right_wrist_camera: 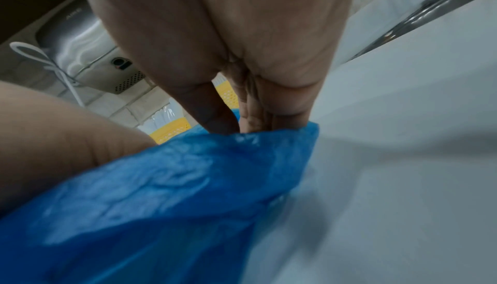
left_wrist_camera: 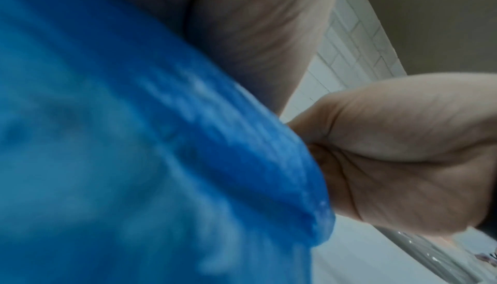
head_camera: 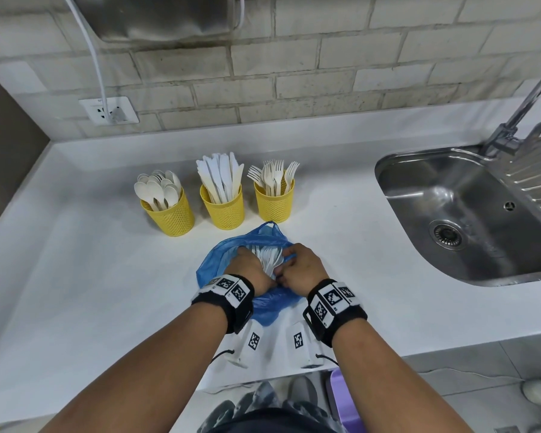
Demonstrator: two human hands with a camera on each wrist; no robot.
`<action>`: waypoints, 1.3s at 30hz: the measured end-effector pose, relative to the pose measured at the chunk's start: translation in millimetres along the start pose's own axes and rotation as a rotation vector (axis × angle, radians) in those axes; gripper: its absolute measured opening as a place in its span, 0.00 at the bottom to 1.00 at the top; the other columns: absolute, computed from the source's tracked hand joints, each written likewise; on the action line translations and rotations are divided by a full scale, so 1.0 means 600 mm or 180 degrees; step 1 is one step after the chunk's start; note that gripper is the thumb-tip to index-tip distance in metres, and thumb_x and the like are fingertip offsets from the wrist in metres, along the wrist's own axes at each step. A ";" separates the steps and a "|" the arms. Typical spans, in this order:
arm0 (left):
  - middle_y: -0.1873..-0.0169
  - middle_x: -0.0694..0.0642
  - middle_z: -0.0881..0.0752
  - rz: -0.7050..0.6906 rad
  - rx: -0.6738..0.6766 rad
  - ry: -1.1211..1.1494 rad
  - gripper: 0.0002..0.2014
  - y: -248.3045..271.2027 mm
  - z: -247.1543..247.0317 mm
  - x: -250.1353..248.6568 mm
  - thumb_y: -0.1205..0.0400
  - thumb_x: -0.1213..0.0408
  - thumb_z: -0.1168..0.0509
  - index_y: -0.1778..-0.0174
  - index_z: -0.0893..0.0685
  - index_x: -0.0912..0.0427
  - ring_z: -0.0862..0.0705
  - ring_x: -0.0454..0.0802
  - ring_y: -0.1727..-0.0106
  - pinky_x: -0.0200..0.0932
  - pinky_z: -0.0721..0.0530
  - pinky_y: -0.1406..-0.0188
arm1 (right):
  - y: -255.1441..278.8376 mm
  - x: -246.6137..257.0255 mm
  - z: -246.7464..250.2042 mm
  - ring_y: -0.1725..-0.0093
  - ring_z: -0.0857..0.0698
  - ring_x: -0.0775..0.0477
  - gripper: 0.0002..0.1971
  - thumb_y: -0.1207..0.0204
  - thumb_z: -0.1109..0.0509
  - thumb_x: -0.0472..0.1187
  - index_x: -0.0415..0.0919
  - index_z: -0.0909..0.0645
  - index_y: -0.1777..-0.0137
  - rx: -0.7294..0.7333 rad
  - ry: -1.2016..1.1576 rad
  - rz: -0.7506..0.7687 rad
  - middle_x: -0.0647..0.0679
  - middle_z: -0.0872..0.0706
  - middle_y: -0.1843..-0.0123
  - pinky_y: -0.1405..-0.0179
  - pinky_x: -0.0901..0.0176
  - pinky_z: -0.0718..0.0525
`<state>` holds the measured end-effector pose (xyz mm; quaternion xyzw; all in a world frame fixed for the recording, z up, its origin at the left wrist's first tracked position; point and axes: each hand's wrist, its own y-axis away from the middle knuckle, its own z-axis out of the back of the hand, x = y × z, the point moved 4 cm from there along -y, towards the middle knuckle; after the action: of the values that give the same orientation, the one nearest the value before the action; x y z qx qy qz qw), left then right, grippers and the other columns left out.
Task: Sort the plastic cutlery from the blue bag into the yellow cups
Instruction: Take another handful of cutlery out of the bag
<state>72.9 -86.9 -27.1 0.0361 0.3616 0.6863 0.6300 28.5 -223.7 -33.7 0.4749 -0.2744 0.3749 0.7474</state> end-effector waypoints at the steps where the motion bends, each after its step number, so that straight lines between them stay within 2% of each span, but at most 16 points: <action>1: 0.27 0.60 0.20 -0.0029 0.0047 -0.0001 0.56 0.002 0.003 0.000 0.30 0.54 0.17 0.15 0.44 0.68 0.19 0.58 0.27 0.47 0.19 0.32 | -0.017 -0.015 -0.003 0.46 0.09 0.38 0.18 0.43 0.32 0.40 0.54 0.23 0.52 0.0007 -0.0034 -0.0013 0.43 0.08 0.47 0.41 0.41 0.10; 3: 0.32 0.59 0.17 -0.0068 0.0109 -0.0051 0.50 0.005 0.008 0.002 0.31 0.55 0.17 0.18 0.37 0.67 0.16 0.57 0.32 0.47 0.17 0.37 | -0.019 -0.017 0.000 0.47 0.09 0.37 0.15 0.43 0.33 0.41 0.53 0.23 0.54 0.0018 0.0035 0.0016 0.42 0.08 0.47 0.41 0.41 0.10; 6: 0.44 0.54 0.11 -0.0183 0.0172 -0.0149 0.33 0.005 0.019 -0.001 0.37 0.54 0.18 0.36 0.18 0.59 0.12 0.54 0.45 0.47 0.12 0.44 | 0.013 0.015 0.010 0.49 0.09 0.35 0.06 0.36 0.30 0.36 0.49 0.21 0.62 0.0001 0.0260 0.0118 0.40 0.08 0.51 0.42 0.42 0.10; 9: 0.53 0.52 0.08 -0.0257 0.0287 -0.0069 0.26 -0.004 0.024 0.001 0.42 0.53 0.25 0.47 0.11 0.53 0.10 0.52 0.50 0.51 0.10 0.43 | 0.015 0.019 0.010 0.47 0.09 0.37 0.11 0.30 0.33 0.31 0.49 0.21 0.65 -0.0046 0.0445 0.0134 0.41 0.07 0.52 0.40 0.45 0.11; 12: 0.53 0.54 0.09 -0.0238 0.0309 -0.0077 0.18 0.008 0.040 -0.004 0.31 0.57 0.25 0.46 0.12 0.56 0.11 0.53 0.51 0.49 0.11 0.45 | 0.012 0.021 0.007 0.47 0.09 0.38 0.11 0.31 0.33 0.31 0.50 0.19 0.63 -0.0038 0.0478 0.0151 0.42 0.07 0.50 0.39 0.46 0.11; 16: 0.51 0.57 0.13 -0.0207 0.0241 0.0316 0.09 0.018 0.048 -0.006 0.20 0.66 0.30 0.45 0.16 0.61 0.15 0.55 0.52 0.42 0.21 0.55 | 0.021 0.035 0.008 0.51 0.09 0.37 0.09 0.26 0.35 0.33 0.35 0.13 0.55 -0.0025 0.0454 0.0254 0.38 0.07 0.55 0.44 0.46 0.11; 19: 0.56 0.58 0.13 -0.0300 0.0232 0.0614 0.03 0.034 0.050 -0.012 0.19 0.65 0.33 0.52 0.16 0.60 0.16 0.54 0.57 0.43 0.23 0.64 | 0.023 0.041 0.009 0.53 0.10 0.37 0.11 0.25 0.38 0.37 0.34 0.14 0.57 -0.0093 0.0359 0.0246 0.38 0.08 0.58 0.47 0.47 0.11; 22: 0.60 0.57 0.15 -0.0250 0.0288 0.0839 0.02 0.038 0.049 -0.008 0.22 0.68 0.33 0.57 0.16 0.62 0.18 0.52 0.62 0.41 0.23 0.66 | -0.016 0.023 0.003 0.56 0.10 0.32 0.16 0.32 0.41 0.46 0.36 0.16 0.61 -0.0188 0.0124 0.0267 0.37 0.09 0.61 0.48 0.38 0.10; 25: 0.56 0.55 0.10 -0.0395 0.0373 0.0922 0.12 0.045 0.043 -0.009 0.28 0.63 0.30 0.49 0.11 0.61 0.13 0.52 0.55 0.44 0.14 0.53 | -0.079 -0.011 -0.010 0.51 0.10 0.28 0.24 0.39 0.42 0.59 0.43 0.15 0.57 -0.0190 -0.0535 0.0087 0.36 0.09 0.55 0.43 0.28 0.13; 27: 0.54 0.52 0.08 -0.0608 0.0468 0.0911 0.12 0.052 0.040 -0.013 0.28 0.60 0.27 0.49 0.10 0.55 0.12 0.48 0.52 0.47 0.13 0.43 | -0.073 0.008 -0.011 0.48 0.10 0.29 0.28 0.39 0.42 0.66 0.46 0.13 0.53 -0.0119 -0.0800 0.0018 0.37 0.08 0.50 0.39 0.29 0.13; 29: 0.57 0.46 0.11 -0.0821 0.0496 0.0857 0.05 0.062 0.043 -0.018 0.20 0.65 0.29 0.53 0.13 0.49 0.14 0.44 0.52 0.35 0.17 0.52 | -0.042 0.043 -0.003 0.44 0.11 0.33 0.35 0.41 0.40 0.71 0.47 0.15 0.45 -0.0136 -0.1056 0.0025 0.39 0.09 0.44 0.38 0.31 0.14; 30: 0.57 0.44 0.13 -0.0924 0.0480 0.0872 0.08 0.066 0.045 -0.020 0.17 0.68 0.31 0.54 0.16 0.47 0.16 0.45 0.52 0.31 0.21 0.56 | -0.030 0.056 0.001 0.42 0.11 0.35 0.39 0.44 0.39 0.72 0.45 0.18 0.40 -0.0171 -0.1158 0.0025 0.40 0.11 0.41 0.37 0.32 0.14; 33: 0.56 0.39 0.18 -0.1127 0.0479 0.0748 0.10 0.068 0.049 -0.018 0.15 0.68 0.34 0.46 0.23 0.47 0.19 0.40 0.53 0.26 0.25 0.61 | -0.024 0.070 0.015 0.38 0.13 0.38 0.44 0.47 0.35 0.70 0.44 0.24 0.33 -0.0411 -0.1508 0.0068 0.42 0.13 0.37 0.33 0.34 0.15; 35: 0.53 0.40 0.16 -0.1205 0.0544 0.0658 0.13 0.069 0.049 -0.017 0.16 0.68 0.33 0.40 0.22 0.47 0.17 0.42 0.50 0.24 0.23 0.56 | -0.020 0.081 0.025 0.39 0.12 0.39 0.36 0.44 0.32 0.63 0.46 0.20 0.36 -0.0600 -0.1602 0.0226 0.43 0.12 0.39 0.32 0.35 0.16; 37: 0.47 0.46 0.13 -0.1343 0.0584 0.0661 0.18 0.069 0.051 -0.020 0.18 0.70 0.32 0.35 0.21 0.46 0.15 0.47 0.45 0.37 0.18 0.44 | -0.006 0.098 0.032 0.42 0.11 0.39 0.18 0.35 0.31 0.53 0.47 0.15 0.47 -0.0727 -0.1342 0.0444 0.44 0.10 0.45 0.34 0.37 0.15; 39: 0.49 0.48 0.13 -0.1410 0.0517 0.0652 0.18 0.067 0.051 -0.024 0.19 0.71 0.32 0.39 0.20 0.45 0.15 0.48 0.48 0.41 0.18 0.45 | 0.009 0.111 0.033 0.46 0.12 0.40 0.05 0.24 0.31 0.43 0.47 0.14 0.52 -0.0855 -0.1022 0.0697 0.45 0.09 0.51 0.38 0.44 0.14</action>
<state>57.4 -83.7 23.4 -0.0632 0.4765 0.5003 0.7202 60.7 -220.2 27.8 0.3922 -0.4871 0.3334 0.7055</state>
